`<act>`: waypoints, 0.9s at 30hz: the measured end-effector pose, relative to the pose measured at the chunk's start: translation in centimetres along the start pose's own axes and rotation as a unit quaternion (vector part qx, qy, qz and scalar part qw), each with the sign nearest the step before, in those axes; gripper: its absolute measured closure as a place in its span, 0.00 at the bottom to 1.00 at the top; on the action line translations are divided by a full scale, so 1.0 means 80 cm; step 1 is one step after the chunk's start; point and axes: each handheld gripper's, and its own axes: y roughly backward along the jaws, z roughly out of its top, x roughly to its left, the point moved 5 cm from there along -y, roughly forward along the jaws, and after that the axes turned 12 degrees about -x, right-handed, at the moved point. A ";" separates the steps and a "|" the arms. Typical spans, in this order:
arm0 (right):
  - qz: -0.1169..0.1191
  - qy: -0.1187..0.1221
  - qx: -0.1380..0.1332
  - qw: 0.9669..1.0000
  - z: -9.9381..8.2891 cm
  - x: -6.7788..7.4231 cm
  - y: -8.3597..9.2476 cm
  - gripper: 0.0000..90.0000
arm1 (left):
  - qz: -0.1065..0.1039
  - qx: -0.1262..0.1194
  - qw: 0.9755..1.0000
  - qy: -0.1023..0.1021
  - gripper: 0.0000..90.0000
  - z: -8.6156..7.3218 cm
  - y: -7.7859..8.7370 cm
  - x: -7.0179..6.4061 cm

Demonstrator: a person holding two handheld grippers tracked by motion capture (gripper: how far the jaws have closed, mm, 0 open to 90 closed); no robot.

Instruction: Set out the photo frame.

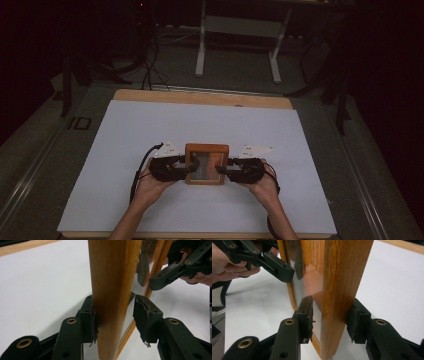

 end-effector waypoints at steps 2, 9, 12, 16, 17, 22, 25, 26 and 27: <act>0.003 -0.008 0.002 1.000 -0.003 -0.001 -0.003 0.67 | 0.000 0.003 1.000 0.008 0.61 -0.003 0.000 0.002; 0.008 -0.019 0.001 1.000 -0.004 -0.003 -0.006 0.67 | -0.004 0.005 0.999 0.032 0.62 -0.004 0.001 0.005; 0.011 -0.023 0.002 1.000 -0.003 -0.003 -0.006 0.67 | -0.010 0.006 0.999 0.042 0.62 -0.004 0.002 0.007; 0.014 -0.034 0.002 0.999 -0.004 -0.005 -0.007 0.67 | -0.006 0.002 0.999 0.042 0.62 -0.004 0.000 0.007; 0.013 -0.035 0.002 0.999 -0.005 -0.006 -0.007 0.67 | -0.002 0.003 0.999 0.039 0.62 -0.005 -0.001 0.007; 0.011 -0.040 -0.005 0.999 -0.007 -0.010 -0.009 0.66 | 0.009 0.002 0.999 0.038 0.61 -0.005 -0.004 0.008; 0.005 -0.042 -0.007 0.999 -0.008 -0.011 -0.011 0.65 | 0.026 0.004 0.999 0.029 0.59 -0.006 -0.007 0.009; 0.000 -0.043 -0.008 0.999 -0.008 -0.012 -0.012 0.65 | 0.033 0.007 0.999 0.028 0.59 -0.007 -0.009 0.009; -0.007 -0.044 -0.008 0.999 -0.009 -0.014 -0.013 0.64 | 0.045 0.016 0.998 0.027 0.59 -0.009 -0.010 0.011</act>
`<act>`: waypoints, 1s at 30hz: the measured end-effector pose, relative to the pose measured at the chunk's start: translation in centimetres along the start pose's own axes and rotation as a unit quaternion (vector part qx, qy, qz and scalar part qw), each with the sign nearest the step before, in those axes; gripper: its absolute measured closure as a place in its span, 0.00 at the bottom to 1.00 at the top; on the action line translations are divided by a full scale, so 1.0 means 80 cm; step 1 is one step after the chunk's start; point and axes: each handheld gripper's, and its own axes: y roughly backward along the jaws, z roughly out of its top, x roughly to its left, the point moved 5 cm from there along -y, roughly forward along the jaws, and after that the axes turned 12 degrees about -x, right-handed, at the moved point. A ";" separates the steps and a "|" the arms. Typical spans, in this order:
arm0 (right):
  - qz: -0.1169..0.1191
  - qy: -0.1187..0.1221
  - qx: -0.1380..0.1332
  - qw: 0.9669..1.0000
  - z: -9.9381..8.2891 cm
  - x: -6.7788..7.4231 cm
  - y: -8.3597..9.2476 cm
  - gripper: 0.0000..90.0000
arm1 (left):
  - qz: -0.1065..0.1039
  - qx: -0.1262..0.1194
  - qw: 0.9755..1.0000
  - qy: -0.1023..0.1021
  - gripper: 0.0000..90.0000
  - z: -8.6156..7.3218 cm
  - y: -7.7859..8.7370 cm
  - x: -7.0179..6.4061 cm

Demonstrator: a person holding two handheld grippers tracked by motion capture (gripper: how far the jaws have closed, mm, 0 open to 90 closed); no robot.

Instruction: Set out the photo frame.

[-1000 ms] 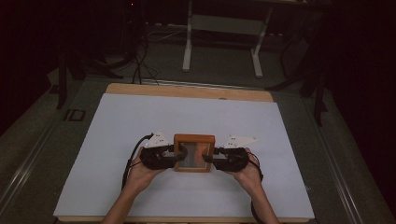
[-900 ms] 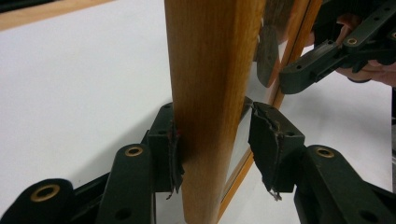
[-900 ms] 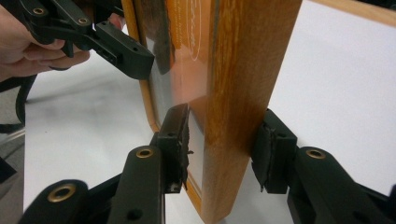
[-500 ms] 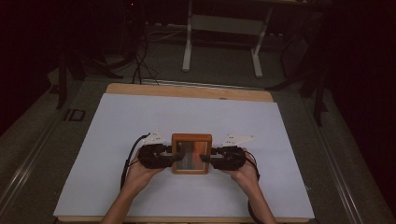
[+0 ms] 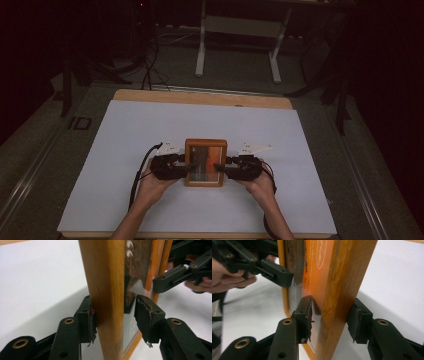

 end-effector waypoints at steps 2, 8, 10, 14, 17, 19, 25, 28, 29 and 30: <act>-0.013 -0.005 0.002 1.000 -0.002 -0.003 -0.002 0.64 | 0.010 0.009 1.000 -0.001 0.60 -0.004 -0.001 0.003; -0.015 -0.014 0.003 1.000 -0.003 -0.006 -0.002 0.64 | 0.007 0.008 1.000 0.008 0.64 -0.007 0.002 0.005; -0.015 -0.013 0.001 1.000 -0.003 -0.006 -0.003 0.63 | 0.009 0.007 1.000 0.011 0.65 -0.008 0.003 0.003; -0.012 -0.007 -0.002 1.000 -0.003 -0.005 -0.004 0.63 | 0.012 0.008 1.000 0.018 0.66 -0.011 0.007 0.001; -0.012 -0.002 -0.003 1.000 -0.002 -0.005 -0.005 0.62 | 0.010 0.015 1.000 0.019 0.68 -0.016 0.008 0.000; -0.013 -0.003 -0.001 1.000 -0.002 -0.004 -0.005 0.62 | 0.008 0.016 1.000 0.019 0.68 -0.019 0.007 0.000; -0.021 0.004 0.004 1.000 -0.001 -0.003 -0.006 0.61 | 0.007 0.020 1.000 0.017 0.68 -0.019 0.008 0.000; -0.025 0.003 0.004 1.000 -0.001 -0.003 -0.006 0.59 | 0.008 0.022 1.000 0.015 0.69 -0.020 0.007 -0.001; -0.025 0.003 0.004 1.000 -0.001 -0.003 -0.007 0.59 | 0.009 0.023 1.000 0.014 0.68 -0.020 0.007 -0.001; -0.026 0.003 0.004 1.000 -0.001 -0.003 -0.007 0.59 | 0.010 0.024 1.000 0.013 0.68 -0.020 0.007 -0.001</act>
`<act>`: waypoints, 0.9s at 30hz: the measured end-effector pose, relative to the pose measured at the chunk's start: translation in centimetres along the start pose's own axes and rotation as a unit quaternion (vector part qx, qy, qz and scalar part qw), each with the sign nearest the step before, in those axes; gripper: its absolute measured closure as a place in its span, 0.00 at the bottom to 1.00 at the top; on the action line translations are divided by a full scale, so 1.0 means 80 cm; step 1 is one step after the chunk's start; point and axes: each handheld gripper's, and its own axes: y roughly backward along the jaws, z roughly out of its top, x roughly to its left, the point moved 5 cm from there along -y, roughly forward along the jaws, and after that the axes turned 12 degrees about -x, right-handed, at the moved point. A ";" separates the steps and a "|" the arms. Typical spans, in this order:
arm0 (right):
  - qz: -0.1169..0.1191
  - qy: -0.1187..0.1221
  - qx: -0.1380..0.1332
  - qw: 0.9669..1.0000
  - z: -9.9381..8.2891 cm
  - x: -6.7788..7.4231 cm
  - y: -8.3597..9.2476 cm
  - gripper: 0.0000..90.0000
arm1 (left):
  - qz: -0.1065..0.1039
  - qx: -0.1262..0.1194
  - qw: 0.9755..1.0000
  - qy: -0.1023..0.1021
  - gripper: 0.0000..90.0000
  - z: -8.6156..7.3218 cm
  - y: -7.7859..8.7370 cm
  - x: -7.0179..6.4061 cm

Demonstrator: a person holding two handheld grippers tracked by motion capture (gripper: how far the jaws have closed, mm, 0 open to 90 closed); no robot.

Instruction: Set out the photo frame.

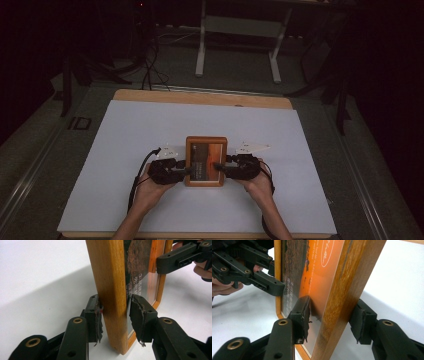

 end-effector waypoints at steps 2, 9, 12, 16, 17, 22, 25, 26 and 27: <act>-0.001 0.000 -0.001 1.000 0.000 0.000 0.000 0.59 | 0.000 0.002 1.000 -0.001 0.68 0.000 0.000 0.000; -0.001 0.001 -0.002 1.000 0.000 0.000 -0.001 0.58 | -0.001 0.012 1.000 -0.005 0.69 -0.003 0.000 -0.001; -0.010 0.010 0.007 1.000 0.000 0.000 0.001 0.54 | -0.002 0.013 1.000 -0.005 0.69 -0.003 0.000 -0.001; -0.012 0.016 0.010 1.000 0.003 -0.001 0.009 0.50 | -0.005 0.014 1.000 -0.004 0.69 -0.003 0.001 -0.001; -0.011 0.016 0.009 1.000 0.004 -0.001 0.012 0.50 | -0.005 0.013 1.000 -0.004 0.68 -0.003 0.002 -0.001; -0.016 0.020 0.008 1.000 0.007 -0.005 0.025 0.50 | -0.005 0.010 1.000 0.000 0.66 -0.002 0.005 0.002; -0.020 0.016 0.005 1.000 0.008 -0.009 0.034 0.50 | -0.004 0.007 1.000 0.005 0.64 -0.001 0.008 0.005; -0.022 0.016 0.004 1.000 0.008 -0.010 0.036 0.50 | -0.004 0.005 1.000 0.007 0.64 -0.001 0.009 0.006; -0.023 0.015 0.005 1.000 0.008 -0.011 0.039 0.50 | -0.004 0.004 1.000 0.007 0.63 0.000 0.011 0.007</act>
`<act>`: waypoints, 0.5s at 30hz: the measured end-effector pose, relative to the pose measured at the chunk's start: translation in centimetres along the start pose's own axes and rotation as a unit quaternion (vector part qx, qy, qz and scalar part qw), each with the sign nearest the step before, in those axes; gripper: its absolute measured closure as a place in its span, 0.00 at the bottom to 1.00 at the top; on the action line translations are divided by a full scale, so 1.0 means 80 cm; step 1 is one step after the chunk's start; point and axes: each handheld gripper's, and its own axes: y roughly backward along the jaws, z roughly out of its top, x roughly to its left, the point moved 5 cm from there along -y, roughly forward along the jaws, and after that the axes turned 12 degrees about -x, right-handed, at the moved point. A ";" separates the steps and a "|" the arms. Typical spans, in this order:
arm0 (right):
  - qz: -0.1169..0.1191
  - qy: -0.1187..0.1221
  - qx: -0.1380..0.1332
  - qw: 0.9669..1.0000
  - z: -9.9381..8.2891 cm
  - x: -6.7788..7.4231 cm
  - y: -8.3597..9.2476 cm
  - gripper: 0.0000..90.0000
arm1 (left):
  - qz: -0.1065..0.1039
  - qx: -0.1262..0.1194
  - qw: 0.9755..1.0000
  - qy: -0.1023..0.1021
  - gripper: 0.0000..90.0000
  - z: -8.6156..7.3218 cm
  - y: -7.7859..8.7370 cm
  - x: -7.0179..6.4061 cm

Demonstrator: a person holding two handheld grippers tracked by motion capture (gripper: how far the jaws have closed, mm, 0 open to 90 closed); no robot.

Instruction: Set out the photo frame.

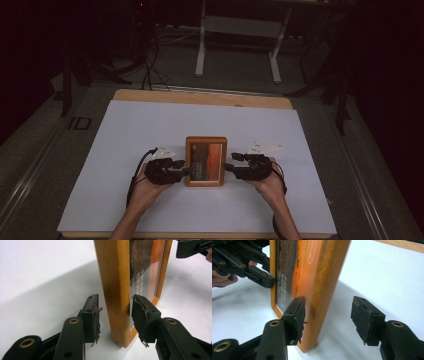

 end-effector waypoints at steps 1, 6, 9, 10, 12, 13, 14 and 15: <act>-0.001 -0.001 -0.001 1.000 0.000 -0.001 0.003 0.50 | -0.001 -0.002 1.000 0.002 0.63 0.001 0.002 0.001; -0.010 -0.007 -0.005 1.000 0.001 -0.009 0.015 0.49 | 0.001 -0.012 1.000 0.008 0.60 0.005 0.011 0.007; -0.014 -0.009 -0.005 1.000 0.000 -0.013 0.020 0.48 | 0.004 -0.020 1.000 0.012 0.59 0.009 0.018 0.009; -0.015 -0.010 -0.005 1.000 -0.001 -0.014 0.021 0.48 | 0.005 -0.023 1.000 0.012 0.58 0.010 0.020 0.011; -0.017 -0.012 -0.004 1.000 -0.002 -0.017 0.024 0.48 | 0.010 -0.028 0.999 0.014 0.57 0.012 0.025 0.014; -0.019 -0.014 -0.002 1.000 -0.003 -0.018 0.025 0.47 | 0.013 -0.030 0.999 0.016 0.56 0.013 0.027 0.017; -0.020 -0.014 -0.002 1.000 -0.004 -0.019 0.027 0.47 | 0.016 -0.032 0.999 0.016 0.56 0.013 0.030 0.019; -0.021 -0.015 0.001 1.000 -0.004 -0.021 0.028 0.47 | 0.021 -0.032 0.999 0.016 0.55 0.014 0.033 0.022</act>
